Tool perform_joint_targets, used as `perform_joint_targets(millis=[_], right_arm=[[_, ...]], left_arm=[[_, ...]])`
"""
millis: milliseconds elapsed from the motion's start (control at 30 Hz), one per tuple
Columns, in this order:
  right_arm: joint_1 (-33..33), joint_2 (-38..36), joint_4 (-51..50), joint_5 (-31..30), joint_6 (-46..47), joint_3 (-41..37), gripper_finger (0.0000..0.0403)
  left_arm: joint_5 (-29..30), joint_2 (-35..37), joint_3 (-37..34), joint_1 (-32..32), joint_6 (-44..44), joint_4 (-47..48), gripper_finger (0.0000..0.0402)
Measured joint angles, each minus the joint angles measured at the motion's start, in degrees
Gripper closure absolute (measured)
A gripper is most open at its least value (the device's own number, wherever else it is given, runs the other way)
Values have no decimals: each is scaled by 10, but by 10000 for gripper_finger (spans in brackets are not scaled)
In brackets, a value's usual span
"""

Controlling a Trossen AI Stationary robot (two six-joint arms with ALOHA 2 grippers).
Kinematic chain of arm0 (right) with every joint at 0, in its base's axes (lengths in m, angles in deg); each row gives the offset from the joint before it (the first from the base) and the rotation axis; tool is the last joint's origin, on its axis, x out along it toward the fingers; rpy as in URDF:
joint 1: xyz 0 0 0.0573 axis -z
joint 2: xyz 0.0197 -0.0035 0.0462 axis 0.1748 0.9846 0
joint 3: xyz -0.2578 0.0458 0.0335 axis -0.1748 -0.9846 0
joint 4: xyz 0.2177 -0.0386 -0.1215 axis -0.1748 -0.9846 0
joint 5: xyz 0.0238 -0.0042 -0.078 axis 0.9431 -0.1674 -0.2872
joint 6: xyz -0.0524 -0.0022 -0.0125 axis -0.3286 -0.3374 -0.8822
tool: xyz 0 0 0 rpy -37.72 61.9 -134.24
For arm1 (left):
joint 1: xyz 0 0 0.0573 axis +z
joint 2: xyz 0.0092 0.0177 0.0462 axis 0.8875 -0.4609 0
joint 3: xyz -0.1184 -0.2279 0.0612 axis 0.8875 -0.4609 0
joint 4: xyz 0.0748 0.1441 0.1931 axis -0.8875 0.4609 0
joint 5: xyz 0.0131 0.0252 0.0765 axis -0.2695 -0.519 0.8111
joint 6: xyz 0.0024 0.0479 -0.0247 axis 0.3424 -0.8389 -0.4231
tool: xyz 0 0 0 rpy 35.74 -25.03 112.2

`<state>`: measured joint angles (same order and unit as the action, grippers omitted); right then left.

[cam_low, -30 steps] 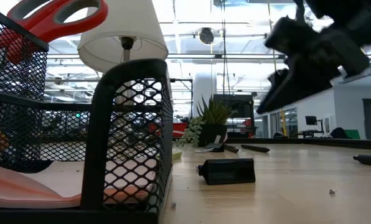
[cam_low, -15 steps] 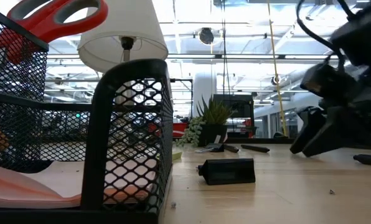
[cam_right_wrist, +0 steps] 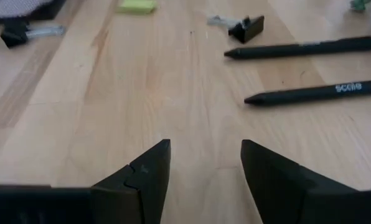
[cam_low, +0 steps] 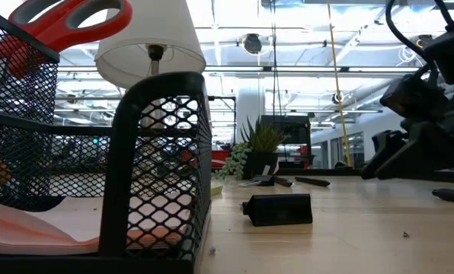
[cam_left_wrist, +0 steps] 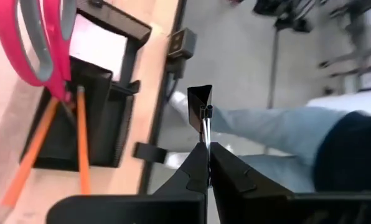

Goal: Pick and place office supplies into organizer
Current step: Put the middle black binder clip into the mesh desk organizer

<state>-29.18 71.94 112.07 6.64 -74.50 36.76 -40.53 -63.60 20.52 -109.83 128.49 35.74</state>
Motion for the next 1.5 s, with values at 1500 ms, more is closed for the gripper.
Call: perform_joint_targets(millis=[1500], right_arm=[[0,0,14,0,0,0,211]], left_arm=[[-34,-202,10,19,-120,47,367]])
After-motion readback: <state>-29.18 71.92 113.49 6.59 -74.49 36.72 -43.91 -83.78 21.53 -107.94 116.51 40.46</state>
